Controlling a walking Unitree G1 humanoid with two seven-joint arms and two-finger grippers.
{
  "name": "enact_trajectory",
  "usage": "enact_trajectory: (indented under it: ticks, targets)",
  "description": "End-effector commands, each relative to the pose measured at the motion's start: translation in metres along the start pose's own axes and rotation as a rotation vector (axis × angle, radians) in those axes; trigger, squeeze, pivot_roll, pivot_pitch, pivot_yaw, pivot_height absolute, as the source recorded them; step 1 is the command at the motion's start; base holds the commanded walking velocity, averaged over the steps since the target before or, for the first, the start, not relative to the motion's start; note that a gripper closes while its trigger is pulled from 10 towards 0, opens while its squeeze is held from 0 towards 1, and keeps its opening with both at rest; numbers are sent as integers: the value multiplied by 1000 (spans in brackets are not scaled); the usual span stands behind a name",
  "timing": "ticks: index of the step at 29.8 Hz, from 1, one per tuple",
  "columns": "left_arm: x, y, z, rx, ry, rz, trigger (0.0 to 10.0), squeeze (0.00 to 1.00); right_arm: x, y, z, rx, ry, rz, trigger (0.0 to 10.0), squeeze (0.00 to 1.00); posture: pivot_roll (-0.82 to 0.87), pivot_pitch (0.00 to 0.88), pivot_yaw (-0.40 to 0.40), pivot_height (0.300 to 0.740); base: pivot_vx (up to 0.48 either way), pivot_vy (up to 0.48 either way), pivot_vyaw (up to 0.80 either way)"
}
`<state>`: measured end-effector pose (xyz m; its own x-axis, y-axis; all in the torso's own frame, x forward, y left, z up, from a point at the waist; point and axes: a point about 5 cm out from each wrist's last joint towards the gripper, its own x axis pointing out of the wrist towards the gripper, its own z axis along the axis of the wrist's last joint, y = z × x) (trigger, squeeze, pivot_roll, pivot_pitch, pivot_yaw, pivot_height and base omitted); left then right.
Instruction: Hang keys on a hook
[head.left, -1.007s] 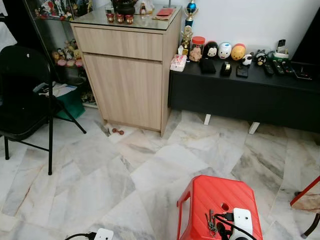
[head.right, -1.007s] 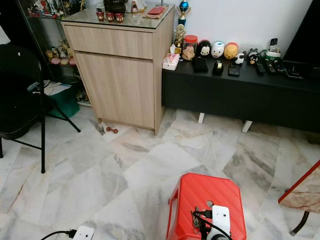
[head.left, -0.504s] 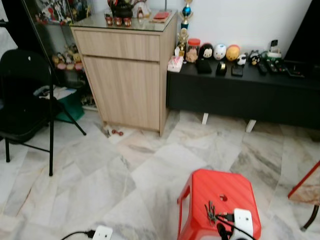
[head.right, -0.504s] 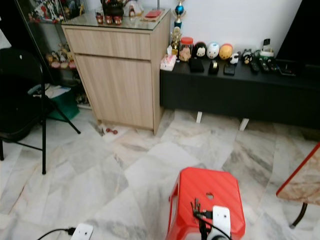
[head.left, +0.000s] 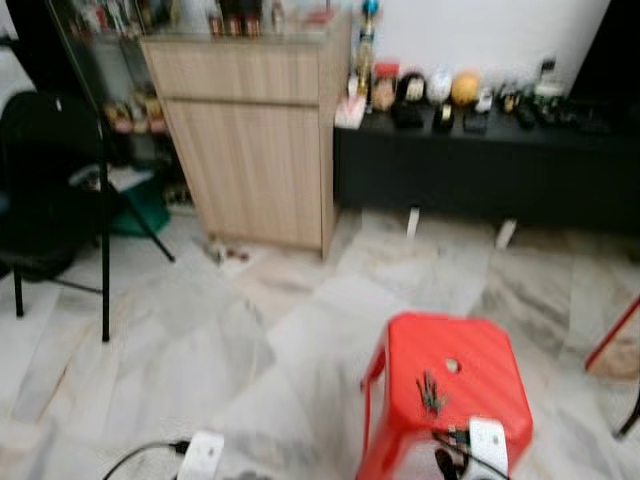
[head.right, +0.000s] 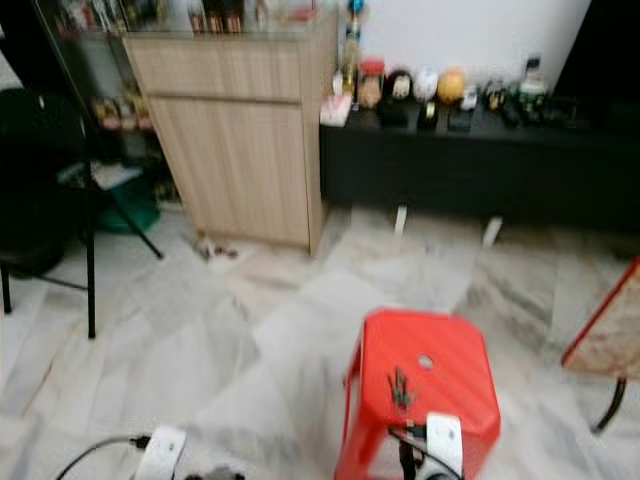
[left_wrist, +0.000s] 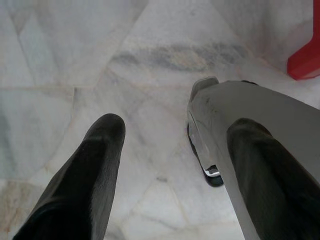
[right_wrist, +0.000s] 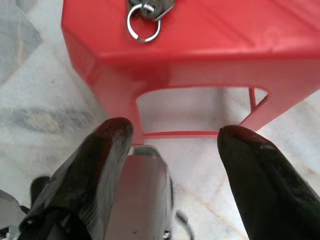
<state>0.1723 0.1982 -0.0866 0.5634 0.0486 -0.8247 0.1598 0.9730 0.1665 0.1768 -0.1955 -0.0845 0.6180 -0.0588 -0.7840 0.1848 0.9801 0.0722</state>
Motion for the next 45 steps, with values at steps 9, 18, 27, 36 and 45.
enact_trajectory:
  ticks: [9, 18, 27, 36, 45]
  targets:
    - [-4, -11, -26, 14, 108, -41, 10000, 0, 0, 1, 4, 59, -55, 11, 10000, 0, 12, 0, -29, 632, 0, 0, 0]
    - [-5, -10, -29, 13, 112, -40, 10000, 0, -1, 0, 9, 77, -122, 14, 10000, 0, 14, 0, -29, 632, 0, 0, 0]
    - [-5, -9, -28, -7, 91, -38, 10000, 0, -2, 2, 14, 61, -184, 47, 10000, 0, 17, 0, -31, 632, 0, 0, 0]
    - [-5, -6, -27, -32, 89, -39, 10000, 0, -4, 3, 22, 64, -266, 74, 10000, 0, 18, 0, -30, 632, 0, 0, 0]
    - [-6, -4, -30, -28, 92, -38, 10000, 0, -4, 38, 156, -36, -640, 100, 10000, 0, 16, 0, -31, 632, 0, 0, 0]
